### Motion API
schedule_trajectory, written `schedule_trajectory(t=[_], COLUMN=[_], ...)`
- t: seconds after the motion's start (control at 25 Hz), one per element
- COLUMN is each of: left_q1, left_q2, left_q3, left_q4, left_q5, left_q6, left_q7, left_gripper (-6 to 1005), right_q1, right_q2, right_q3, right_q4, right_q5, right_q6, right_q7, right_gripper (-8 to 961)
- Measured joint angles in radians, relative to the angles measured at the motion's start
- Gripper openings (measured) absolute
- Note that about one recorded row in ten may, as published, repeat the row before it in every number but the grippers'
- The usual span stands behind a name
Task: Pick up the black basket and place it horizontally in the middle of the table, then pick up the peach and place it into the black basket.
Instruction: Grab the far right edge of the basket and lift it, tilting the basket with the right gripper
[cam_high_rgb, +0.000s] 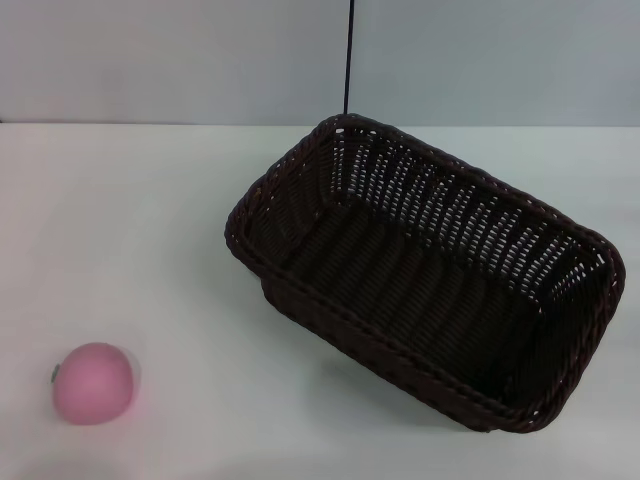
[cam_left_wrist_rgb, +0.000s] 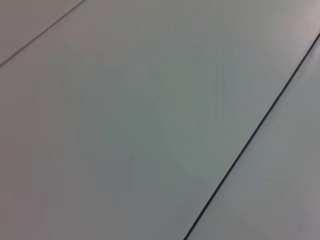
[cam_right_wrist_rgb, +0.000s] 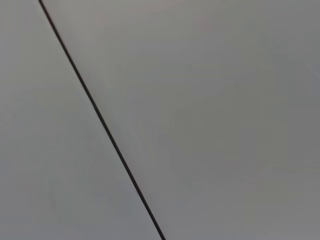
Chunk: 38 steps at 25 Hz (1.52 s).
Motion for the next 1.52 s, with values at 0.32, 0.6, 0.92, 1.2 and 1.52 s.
schedule_trajectory(t=[0.32,0.6,0.92,1.2,1.52], left_q1=[-0.002,-0.006,-0.007,-0.020,-0.025], left_q2=[0.000,0.000,-0.001,-0.002,-0.002], left_q3=[0.005,0.007,0.013,0.031,0.040], left_q4=[0.007,0.005,0.004,0.007,0.008], left_q5=[0.004,0.005,0.007,0.008,0.008], left_q6=[0.000,0.000,-0.005,-0.017,-0.030], left_q7=[0.007,0.005,0.004,0.003,0.004], left_gripper=[597,690,818,813,811], right_q1=[0.001,-0.034,-0.077,0.106,0.311], right_q2=[-0.001,-0.006,-0.071,-0.159,-0.214], right_q3=[-0.023,-0.237,-0.466,-0.438,-0.471], right_q4=[0.001,-0.129,-0.643,-0.940,-0.993], right_q5=[-0.012,-0.027,-0.403,-0.832,-1.150], right_q6=[0.005,-0.026,-0.187,-0.537,-0.717], right_q7=[0.002,0.086,0.815,1.287,1.443], right_gripper=[826,825,825,825,826])
